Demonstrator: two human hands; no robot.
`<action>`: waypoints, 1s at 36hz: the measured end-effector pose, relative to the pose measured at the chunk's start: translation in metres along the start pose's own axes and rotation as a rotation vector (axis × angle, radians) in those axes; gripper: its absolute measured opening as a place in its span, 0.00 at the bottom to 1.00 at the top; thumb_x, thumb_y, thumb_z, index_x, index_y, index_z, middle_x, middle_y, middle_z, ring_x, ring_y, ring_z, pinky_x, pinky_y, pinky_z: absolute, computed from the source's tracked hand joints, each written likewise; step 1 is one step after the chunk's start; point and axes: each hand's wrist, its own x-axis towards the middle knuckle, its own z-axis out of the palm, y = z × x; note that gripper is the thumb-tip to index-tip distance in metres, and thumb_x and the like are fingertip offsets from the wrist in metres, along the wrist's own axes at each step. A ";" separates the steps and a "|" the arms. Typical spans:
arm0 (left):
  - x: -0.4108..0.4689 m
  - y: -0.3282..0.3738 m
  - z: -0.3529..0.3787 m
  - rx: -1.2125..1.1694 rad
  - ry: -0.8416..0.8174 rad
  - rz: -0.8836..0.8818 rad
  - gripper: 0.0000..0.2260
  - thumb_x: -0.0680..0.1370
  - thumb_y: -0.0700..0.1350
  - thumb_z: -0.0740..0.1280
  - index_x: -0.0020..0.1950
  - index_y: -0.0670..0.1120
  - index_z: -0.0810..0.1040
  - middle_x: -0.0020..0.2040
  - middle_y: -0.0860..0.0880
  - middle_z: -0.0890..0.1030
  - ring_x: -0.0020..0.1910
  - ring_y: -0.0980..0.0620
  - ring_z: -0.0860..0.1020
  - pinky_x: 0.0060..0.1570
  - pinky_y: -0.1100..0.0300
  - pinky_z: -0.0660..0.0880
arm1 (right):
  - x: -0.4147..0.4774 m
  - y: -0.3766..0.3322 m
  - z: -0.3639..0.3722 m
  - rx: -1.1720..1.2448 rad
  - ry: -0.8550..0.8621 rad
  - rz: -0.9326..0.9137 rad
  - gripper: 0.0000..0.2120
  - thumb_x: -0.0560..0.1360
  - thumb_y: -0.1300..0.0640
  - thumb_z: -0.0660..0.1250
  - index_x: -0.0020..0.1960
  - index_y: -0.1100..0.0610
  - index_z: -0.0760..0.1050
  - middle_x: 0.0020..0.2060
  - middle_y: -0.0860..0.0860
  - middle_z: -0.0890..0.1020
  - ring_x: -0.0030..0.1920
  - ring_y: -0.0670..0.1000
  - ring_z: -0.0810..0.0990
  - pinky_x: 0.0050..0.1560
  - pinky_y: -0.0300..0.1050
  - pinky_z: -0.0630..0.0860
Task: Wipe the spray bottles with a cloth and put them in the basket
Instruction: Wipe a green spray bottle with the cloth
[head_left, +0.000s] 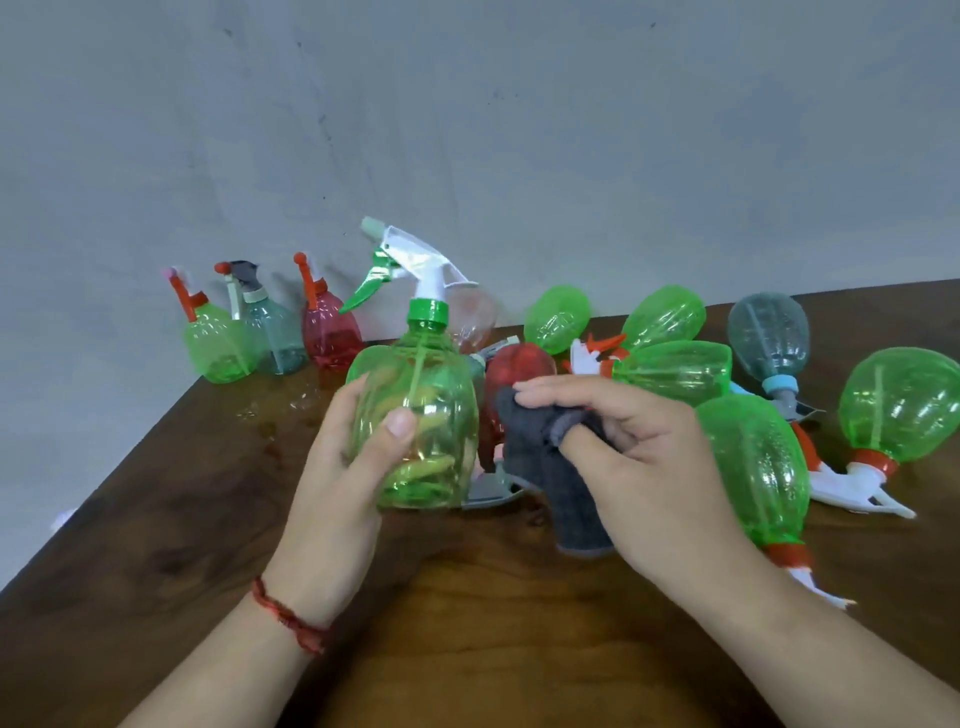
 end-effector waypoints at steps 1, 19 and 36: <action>0.000 0.000 0.000 -0.003 -0.008 -0.002 0.37 0.74 0.67 0.75 0.76 0.48 0.76 0.69 0.42 0.82 0.68 0.38 0.81 0.68 0.31 0.75 | -0.003 -0.002 0.007 0.022 -0.062 0.033 0.24 0.78 0.75 0.65 0.55 0.49 0.87 0.53 0.42 0.88 0.59 0.43 0.85 0.65 0.49 0.81; 0.028 0.028 -0.096 0.569 0.275 0.032 0.34 0.74 0.58 0.80 0.77 0.55 0.73 0.70 0.60 0.78 0.68 0.60 0.77 0.71 0.53 0.75 | 0.054 -0.020 0.129 -0.302 -0.361 0.232 0.28 0.79 0.63 0.63 0.74 0.39 0.76 0.57 0.33 0.80 0.48 0.43 0.83 0.49 0.40 0.79; 0.104 -0.041 -0.240 0.799 0.405 -0.131 0.29 0.80 0.54 0.75 0.77 0.48 0.68 0.63 0.55 0.77 0.64 0.54 0.77 0.64 0.58 0.72 | 0.104 0.000 0.221 -0.237 -0.427 0.284 0.24 0.78 0.67 0.63 0.65 0.43 0.78 0.56 0.37 0.83 0.50 0.46 0.84 0.57 0.55 0.84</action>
